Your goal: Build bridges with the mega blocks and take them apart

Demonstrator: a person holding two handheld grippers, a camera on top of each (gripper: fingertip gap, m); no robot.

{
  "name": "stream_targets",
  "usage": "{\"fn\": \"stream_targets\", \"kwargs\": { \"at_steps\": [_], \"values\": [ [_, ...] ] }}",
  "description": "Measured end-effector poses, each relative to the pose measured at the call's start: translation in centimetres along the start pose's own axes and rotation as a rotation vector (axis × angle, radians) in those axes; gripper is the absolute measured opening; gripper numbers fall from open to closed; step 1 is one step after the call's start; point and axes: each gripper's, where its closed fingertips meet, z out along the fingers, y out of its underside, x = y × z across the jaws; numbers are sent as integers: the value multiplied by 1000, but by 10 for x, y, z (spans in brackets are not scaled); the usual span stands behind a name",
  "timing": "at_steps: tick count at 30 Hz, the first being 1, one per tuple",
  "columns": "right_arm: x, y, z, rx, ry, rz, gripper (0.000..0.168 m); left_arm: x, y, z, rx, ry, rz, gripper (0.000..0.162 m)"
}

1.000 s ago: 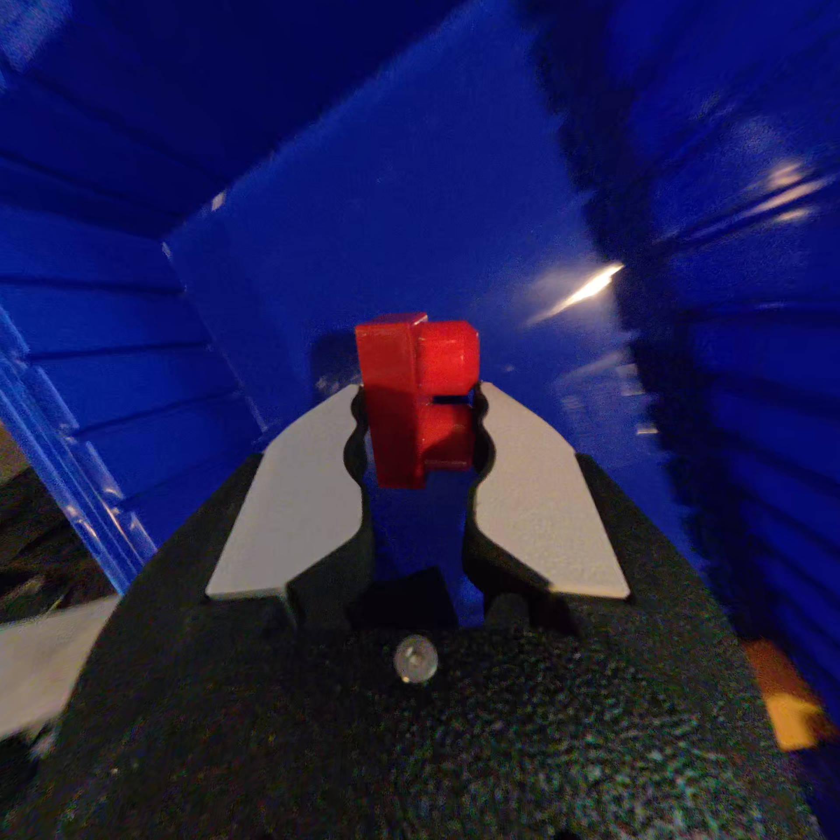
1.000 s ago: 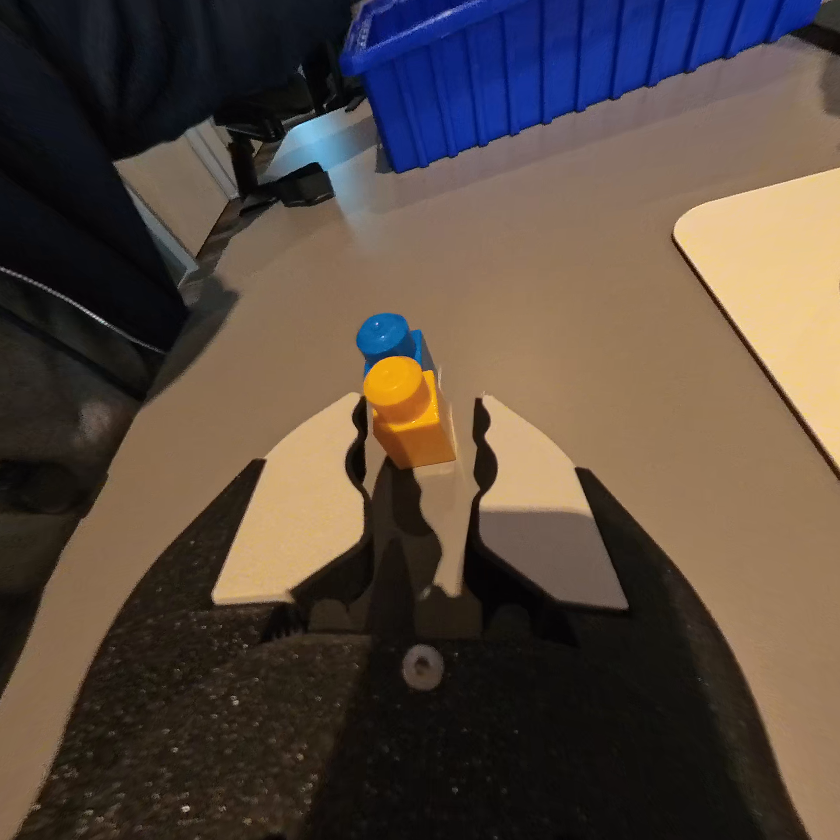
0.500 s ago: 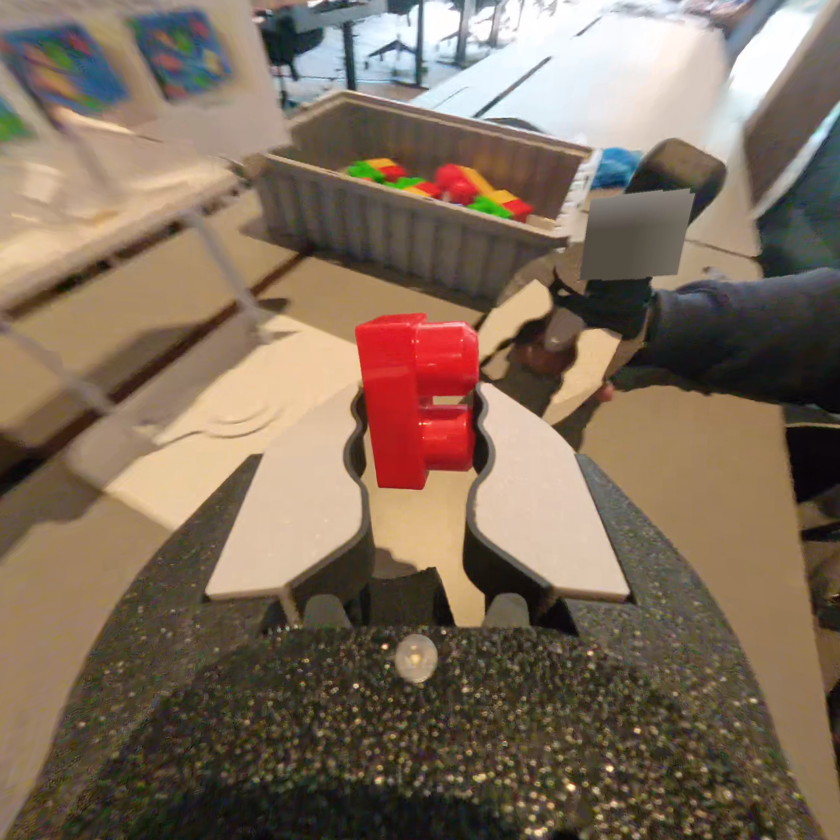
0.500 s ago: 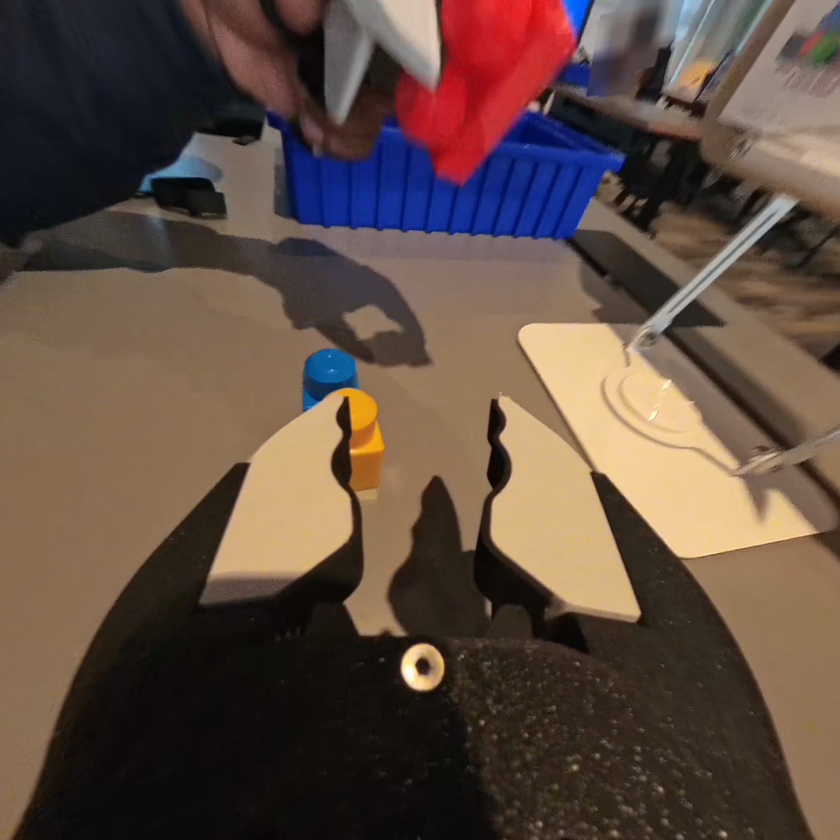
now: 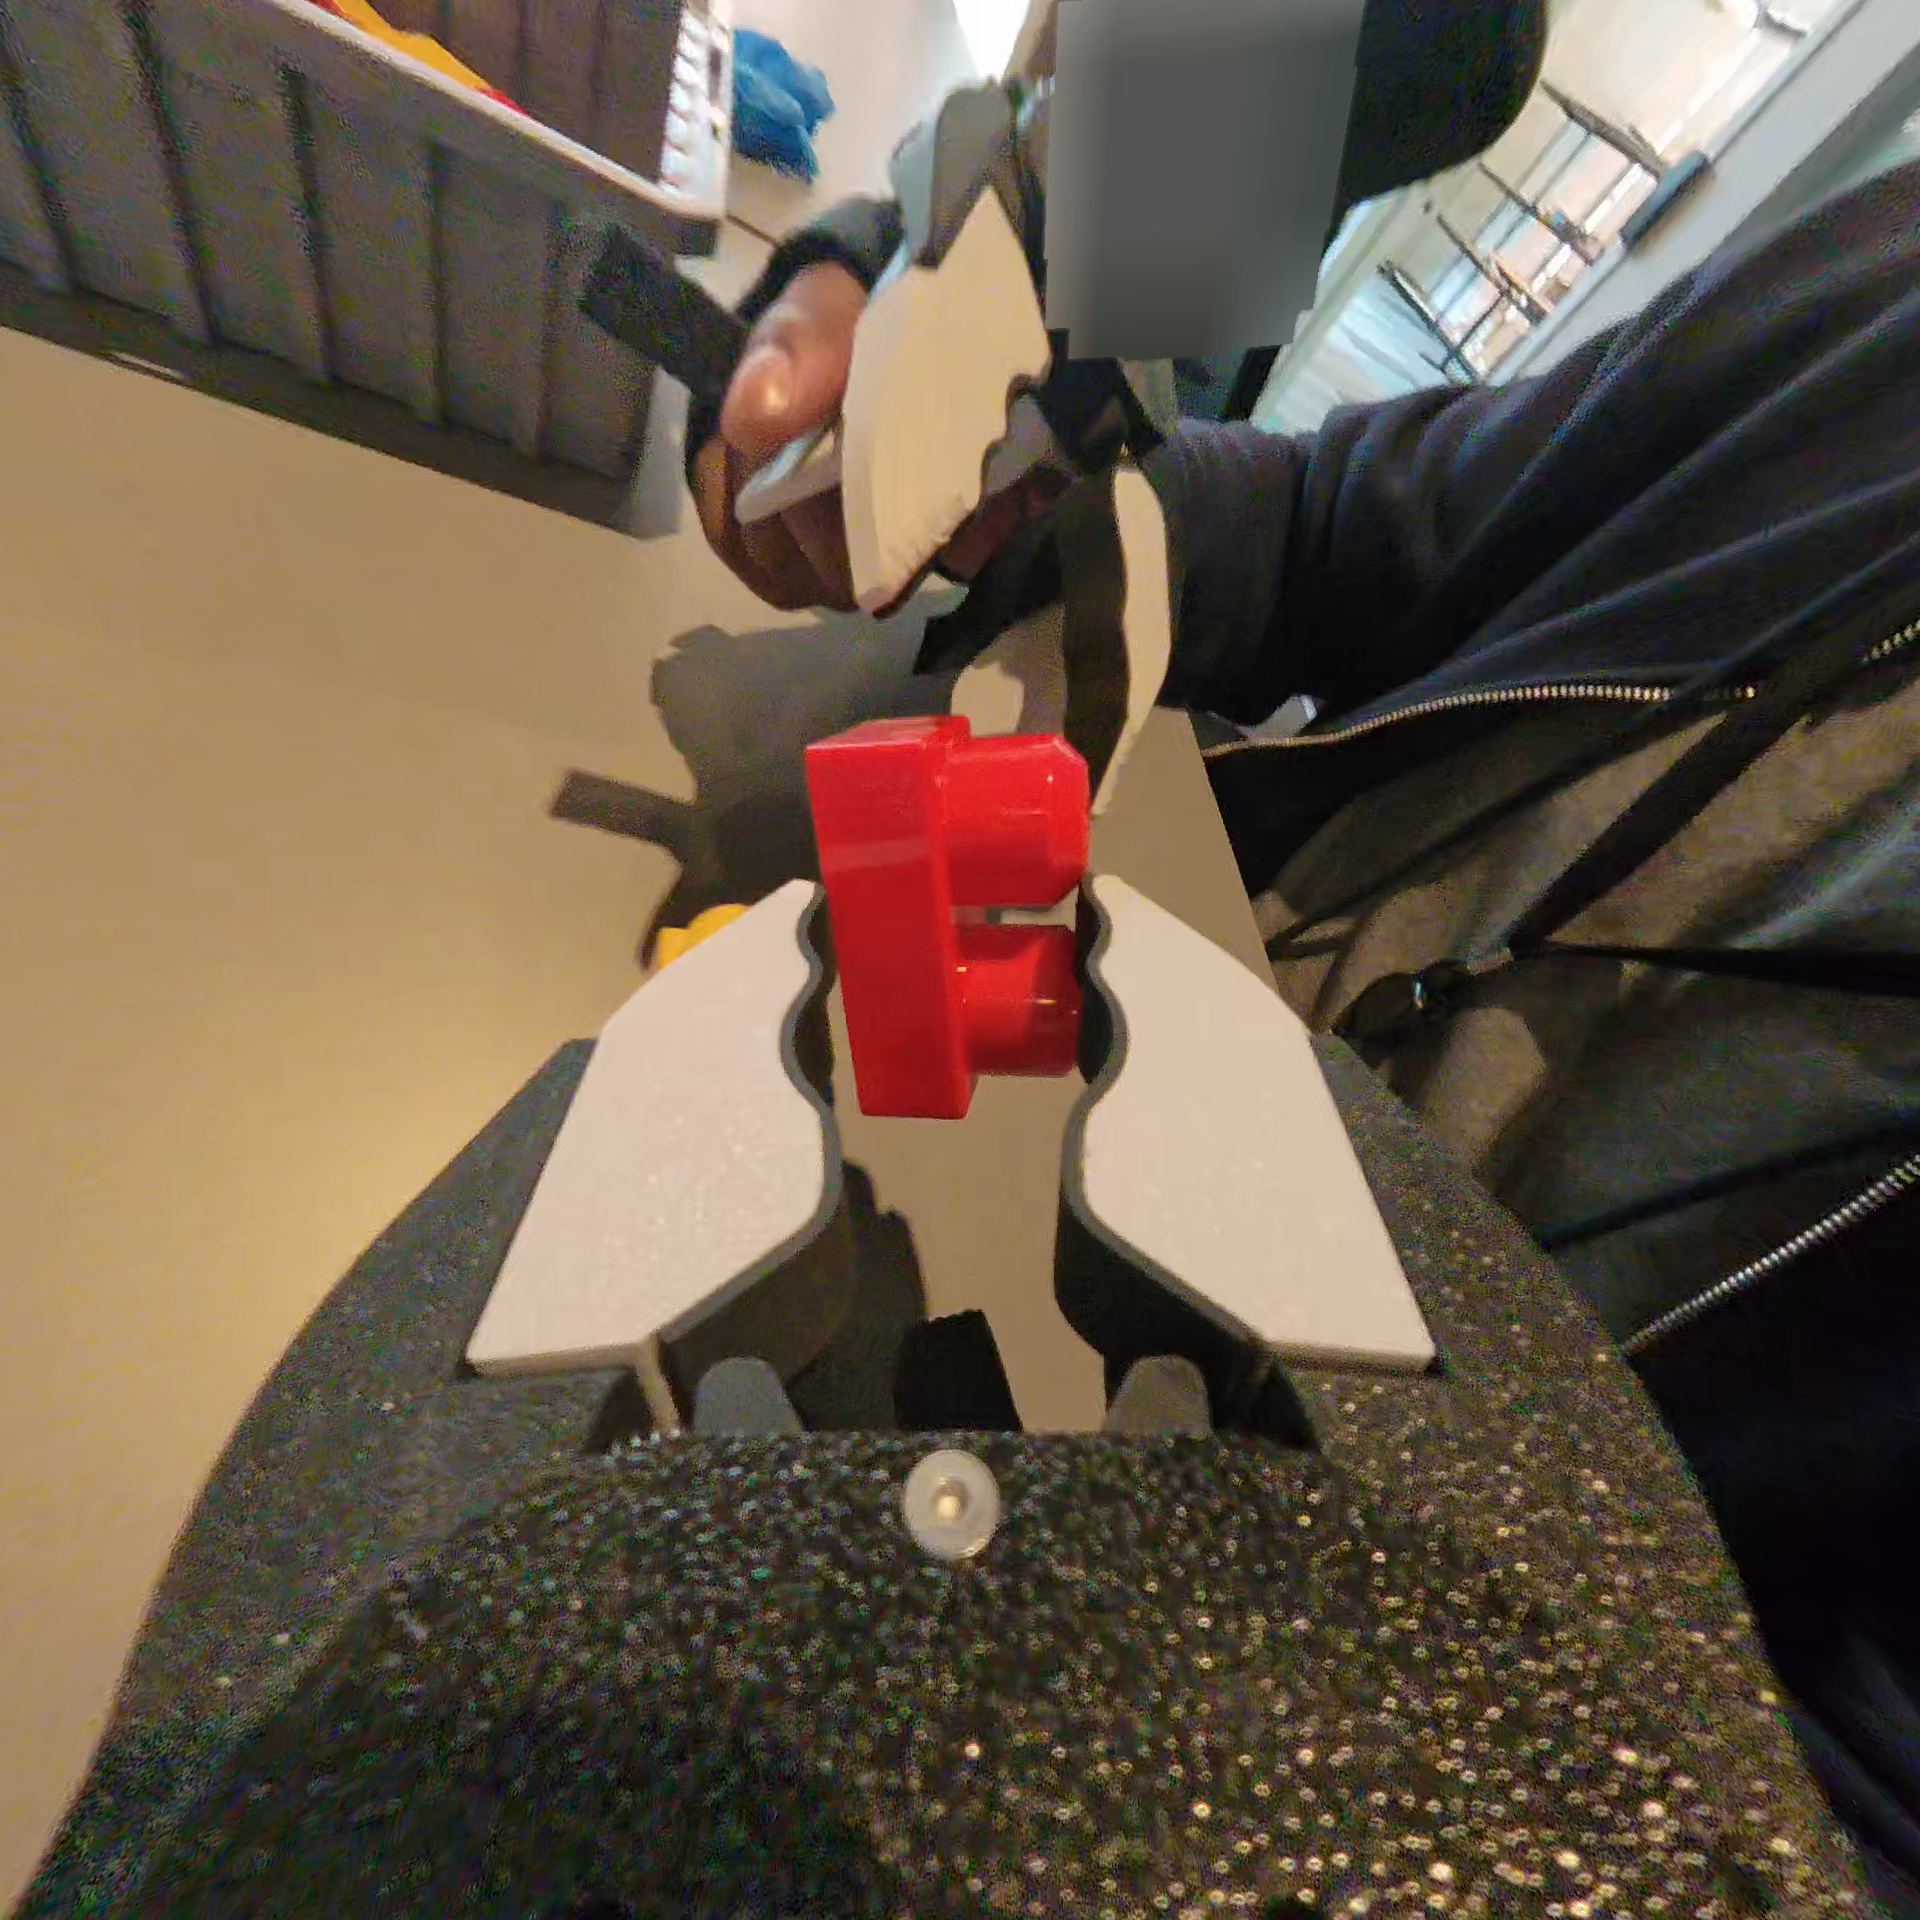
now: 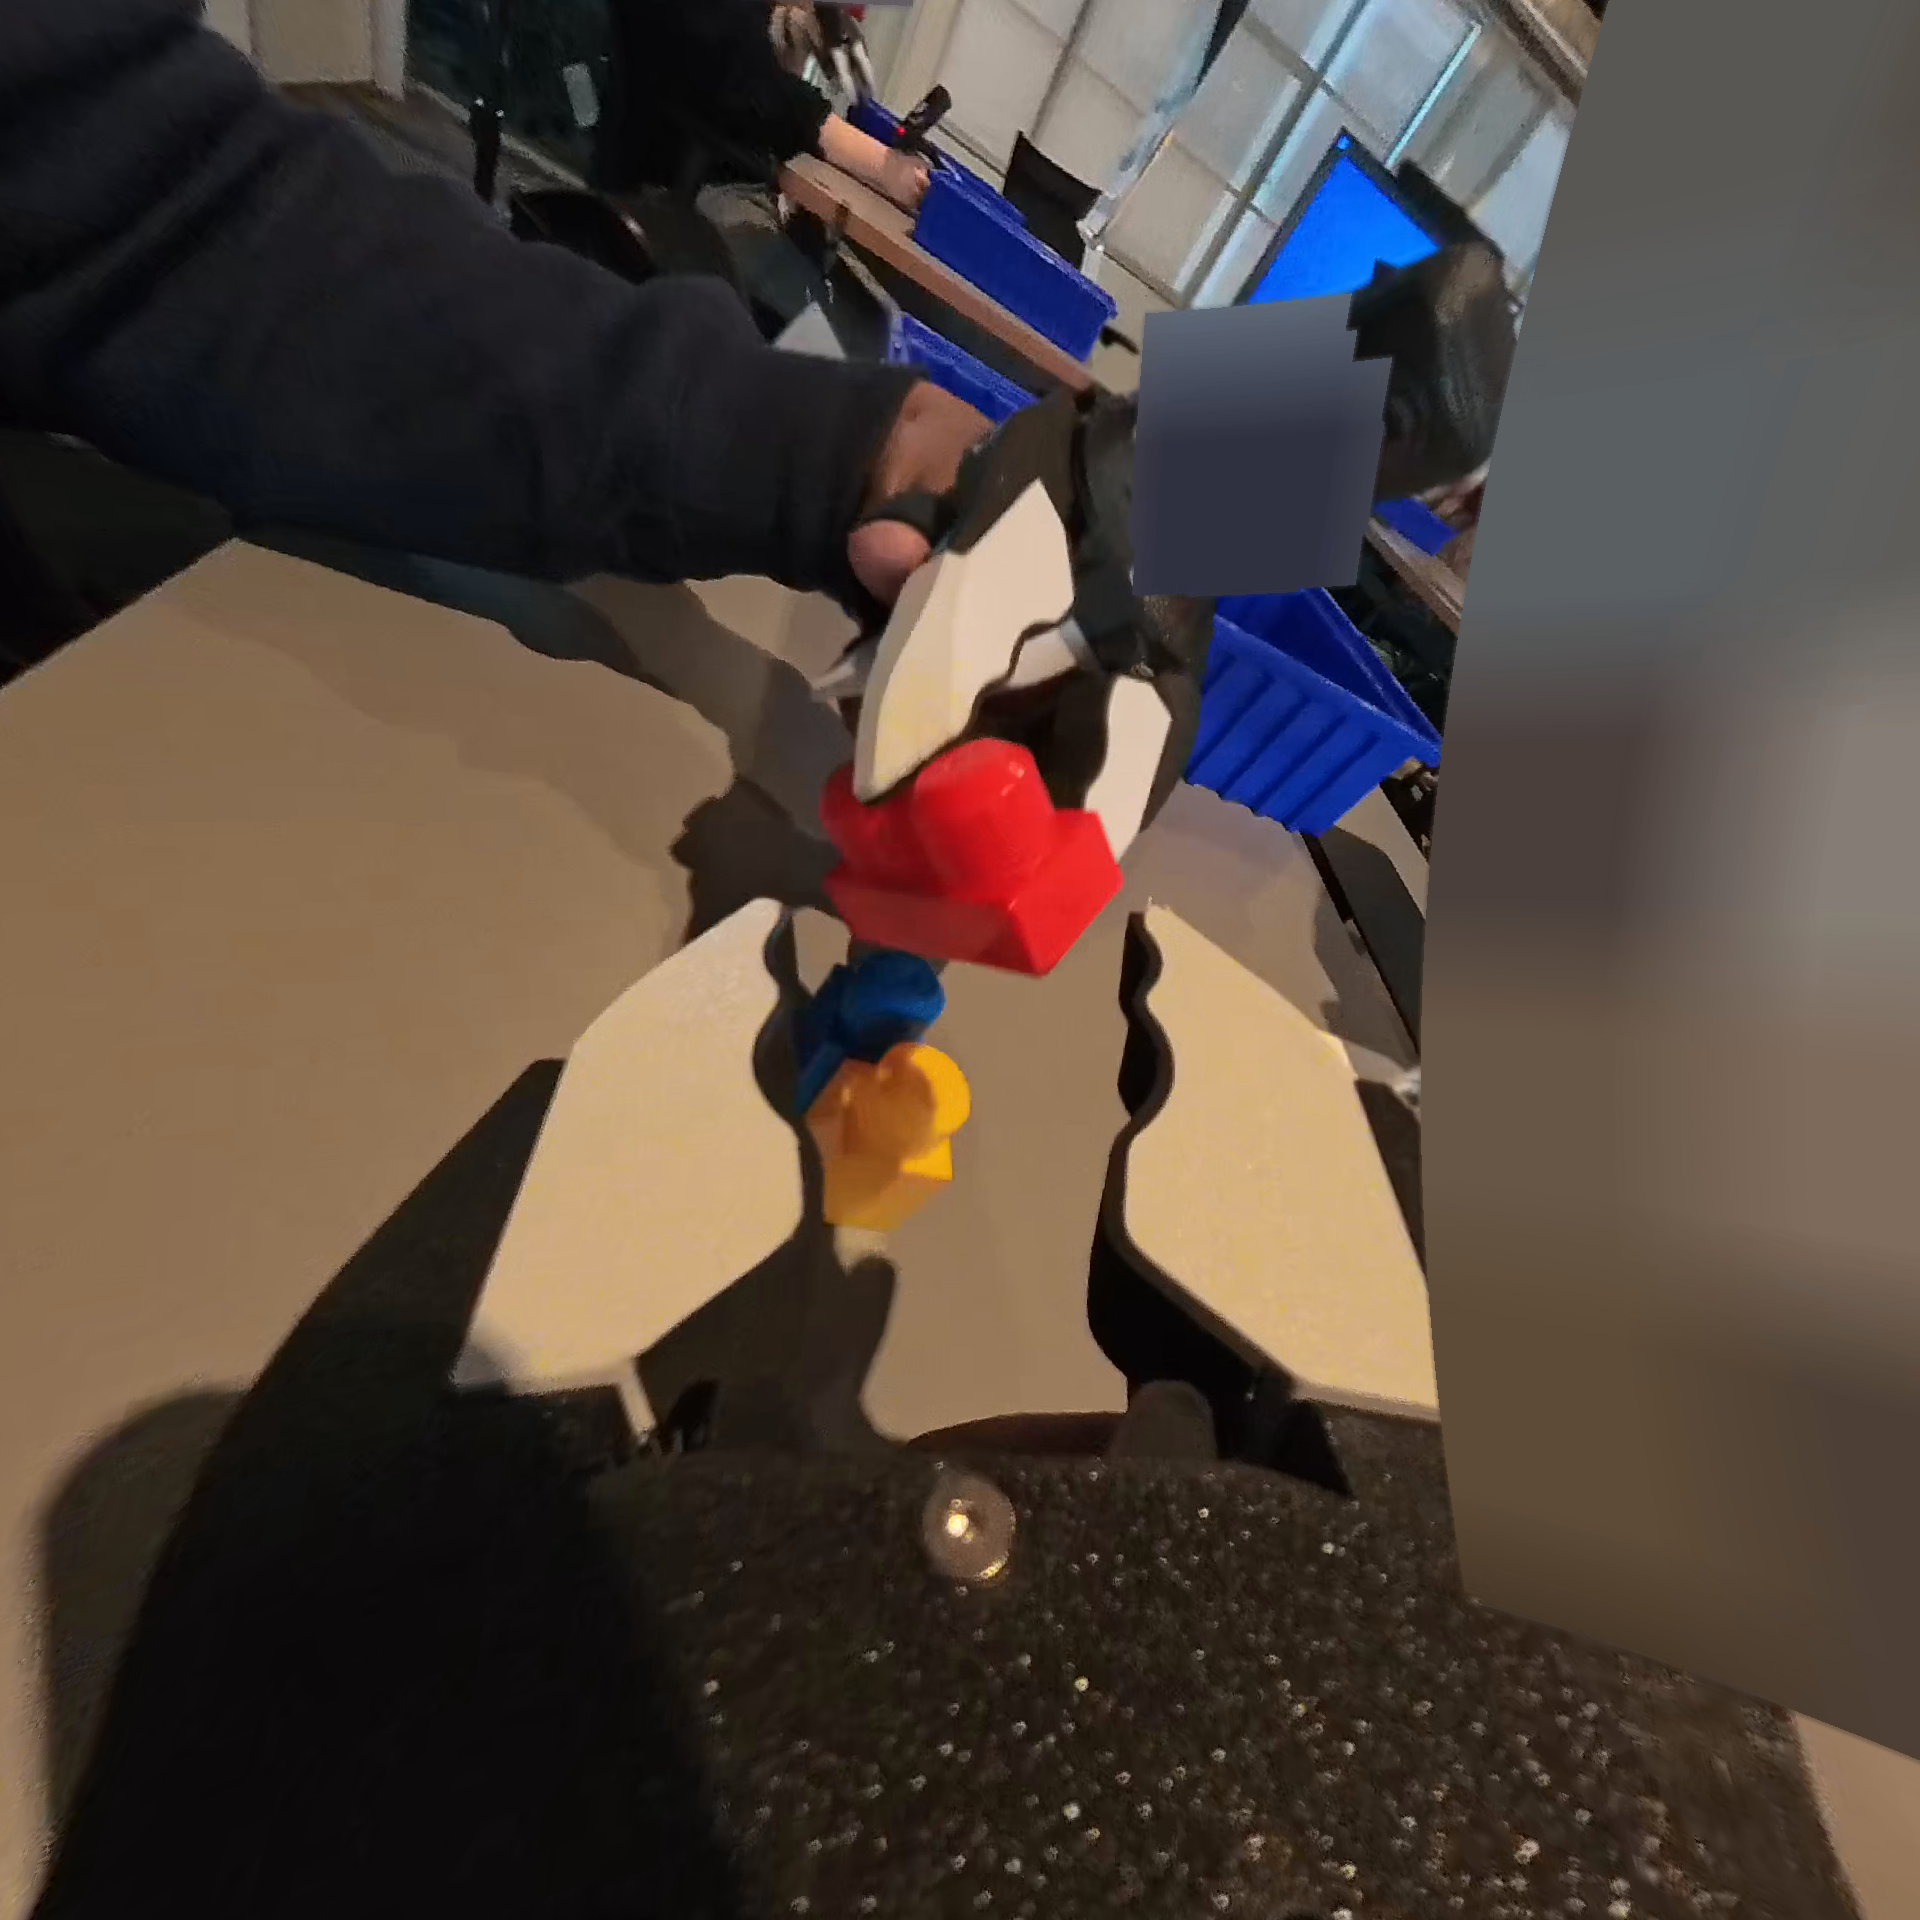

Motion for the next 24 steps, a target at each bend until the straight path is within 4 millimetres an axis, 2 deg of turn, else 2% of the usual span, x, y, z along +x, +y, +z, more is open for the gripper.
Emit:
{"fn": "stream_targets", "kwargs": {
  "at_steps": [4,9,14,19,24],
  "values": [
    [-15,-6,6,-34,-49,-73,58,16,7,15,-73,59,43,44],
    [-41,-5,6,-38,-189,-86,44,37,23,30,-173,146,118,44],
    [-58,-4,5,-46,-275,-100,37,44,35,36,-220,195,131,44],
    [-62,1,9,-86,-279,-103,37,42,37,37,-199,185,136,44],
    [-52,2,13,-98,-221,-81,37,36,28,28,-105,114,151,44]
  ]
}}
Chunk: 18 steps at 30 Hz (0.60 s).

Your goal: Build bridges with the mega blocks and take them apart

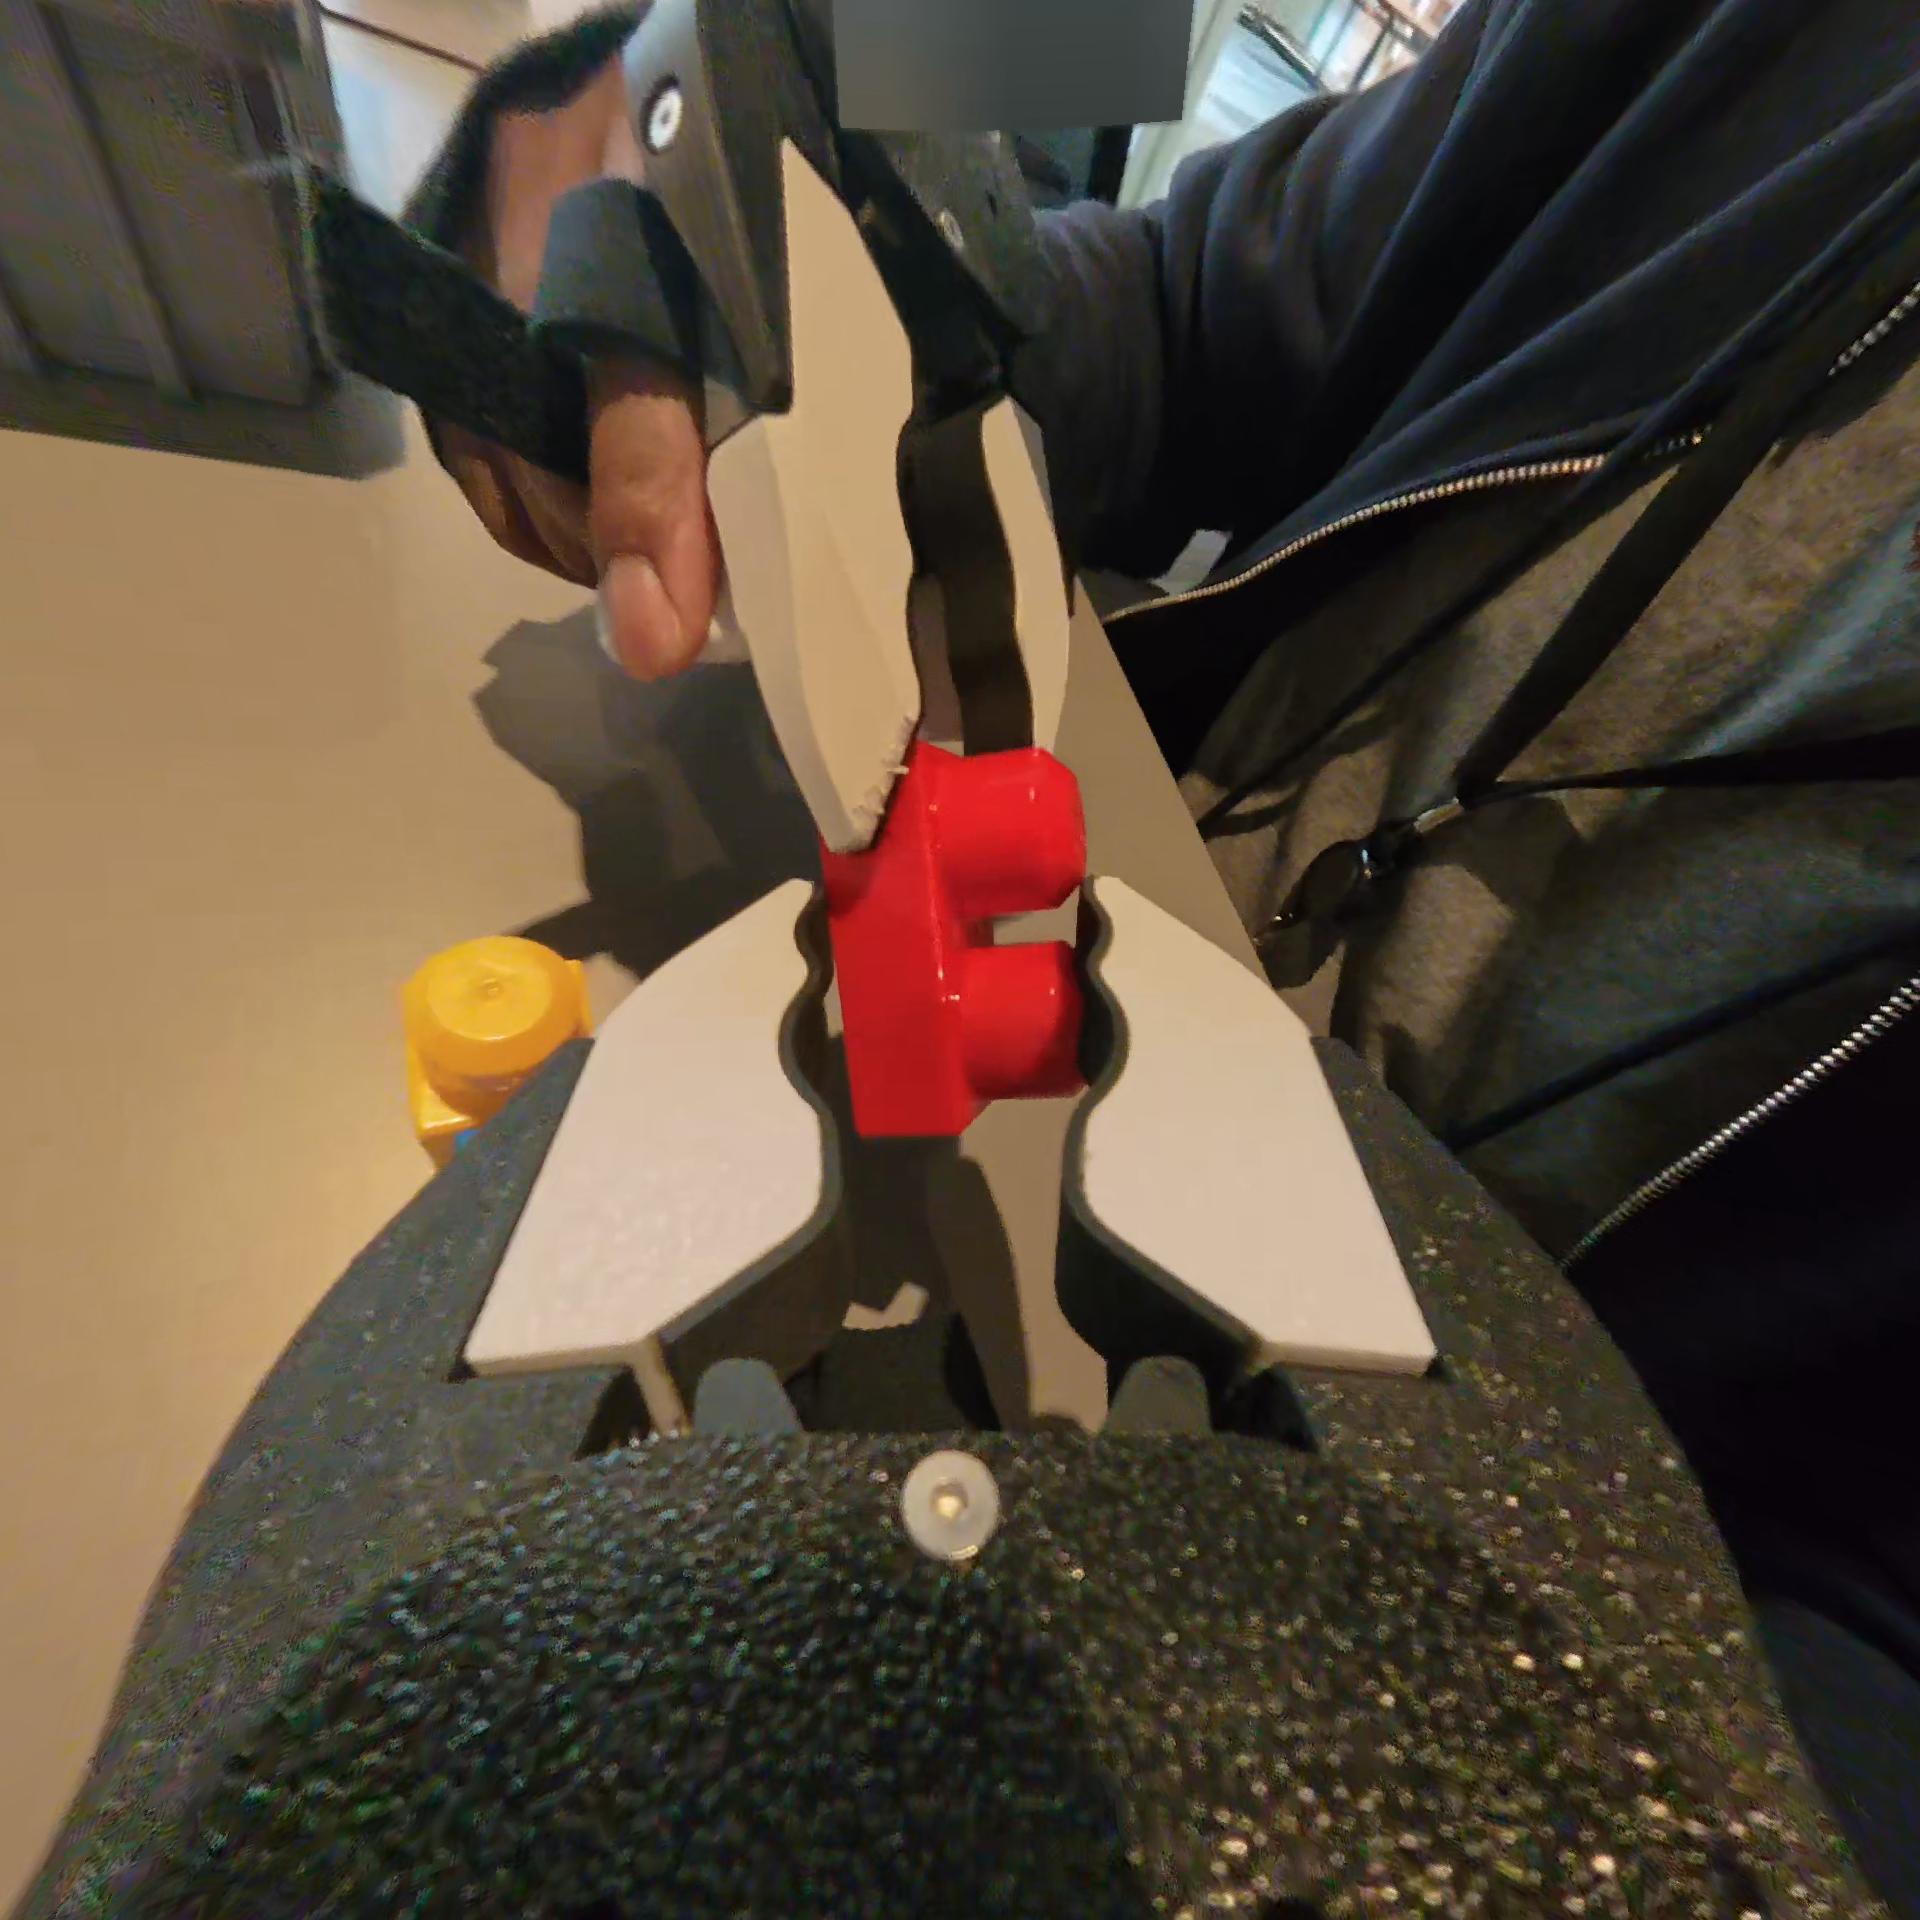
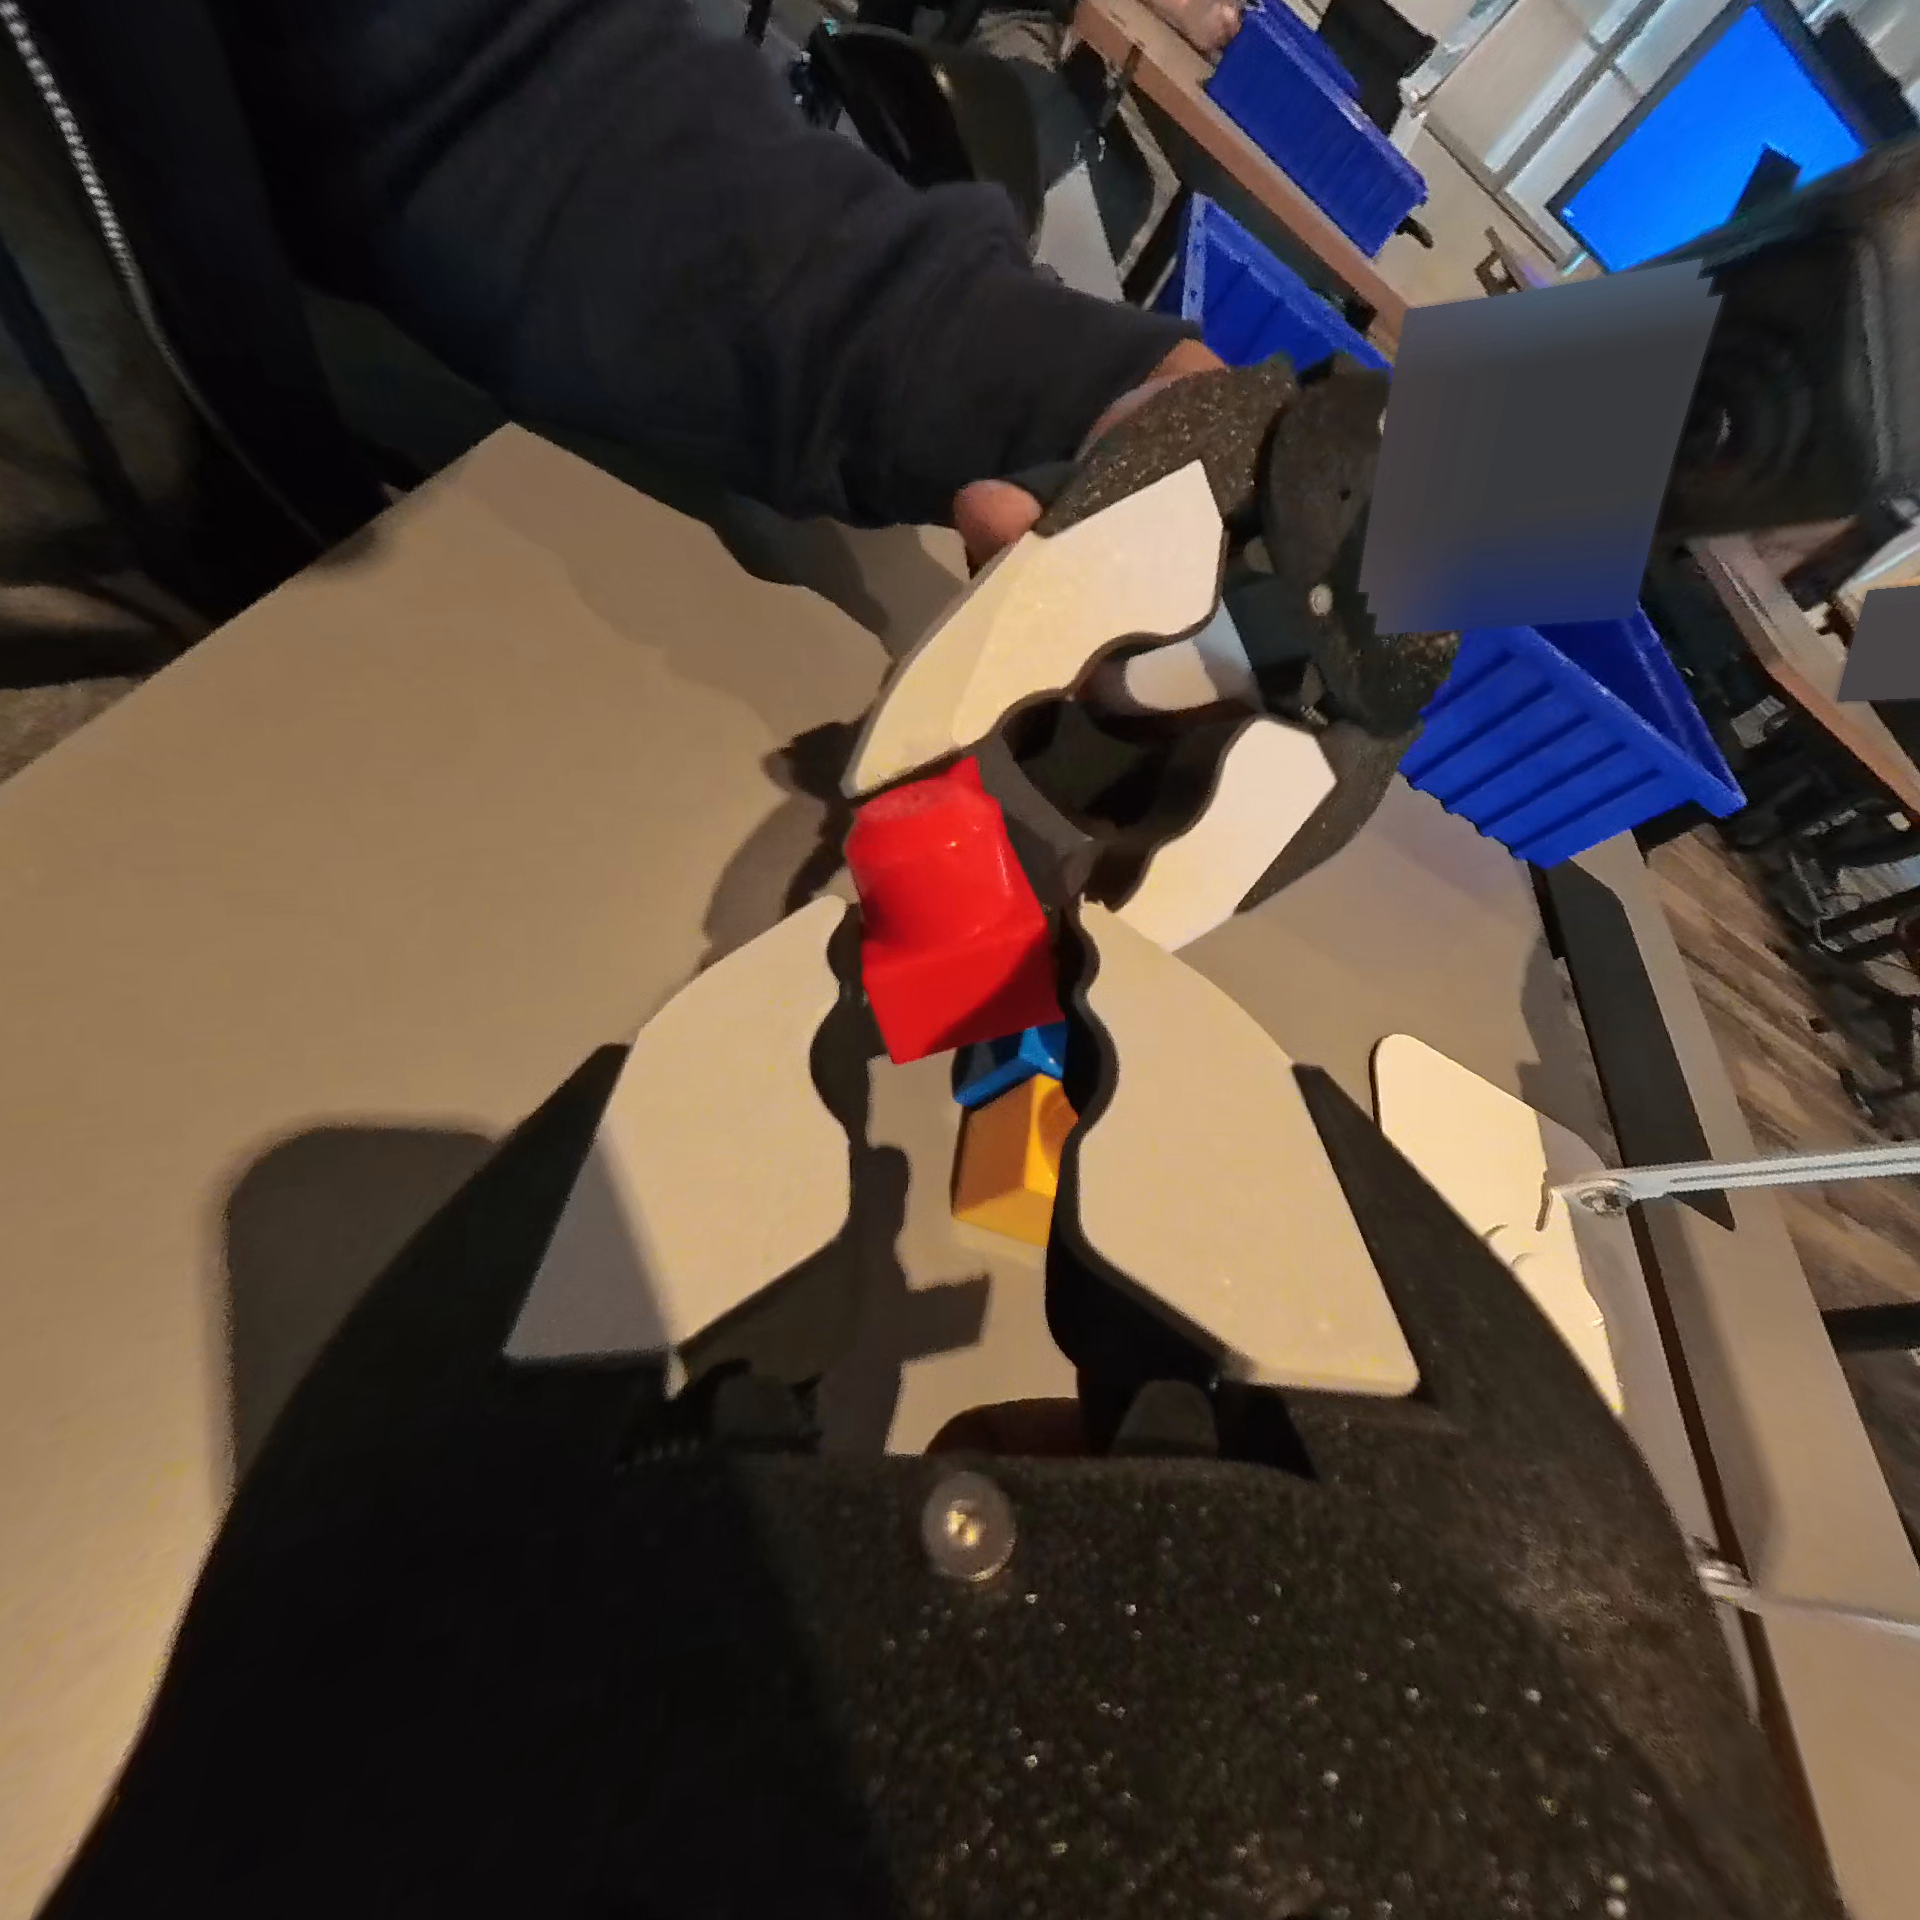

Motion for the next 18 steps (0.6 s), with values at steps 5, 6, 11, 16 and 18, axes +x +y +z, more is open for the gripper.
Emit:
{"fn": "stream_targets", "kwargs": {
  "at_steps": [5,6,11,16,18],
  "values": [
    [14,-1,-2,39,62,74,36,-6,-10,-22,102,-109,72,43],
    [19,0,-3,52,80,101,36,-8,-13,-29,133,-133,86,44],
    [48,9,-10,155,152,357,36,-26,-16,-63,245,-292,159,47],
    [57,25,-3,184,149,537,36,-44,-4,-64,217,-342,119,47],
    [58,33,1,150,155,560,36,-49,3,-60,188,-340,105,45]
  ]
}}
